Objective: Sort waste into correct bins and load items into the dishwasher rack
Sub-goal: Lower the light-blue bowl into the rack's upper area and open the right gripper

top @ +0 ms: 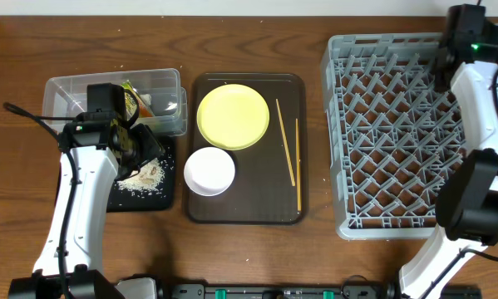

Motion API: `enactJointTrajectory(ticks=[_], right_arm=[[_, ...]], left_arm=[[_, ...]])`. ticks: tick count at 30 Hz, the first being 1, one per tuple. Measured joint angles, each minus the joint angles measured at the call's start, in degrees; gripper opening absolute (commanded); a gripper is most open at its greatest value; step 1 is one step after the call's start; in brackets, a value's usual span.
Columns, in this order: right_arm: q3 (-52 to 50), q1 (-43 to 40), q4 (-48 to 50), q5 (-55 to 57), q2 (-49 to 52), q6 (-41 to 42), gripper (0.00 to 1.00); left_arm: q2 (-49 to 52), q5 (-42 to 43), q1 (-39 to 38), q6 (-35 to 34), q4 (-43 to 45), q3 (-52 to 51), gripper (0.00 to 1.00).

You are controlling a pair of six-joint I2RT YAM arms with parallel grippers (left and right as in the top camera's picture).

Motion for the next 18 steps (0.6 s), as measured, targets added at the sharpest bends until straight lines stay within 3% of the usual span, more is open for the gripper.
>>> enactJointTrajectory(ticks=[18], right_arm=[[-0.09,9.64,-0.17,-0.92,0.00,5.44,0.01]], left_arm=[[0.00,0.00,0.00,0.02,-0.02,0.00,0.62]])
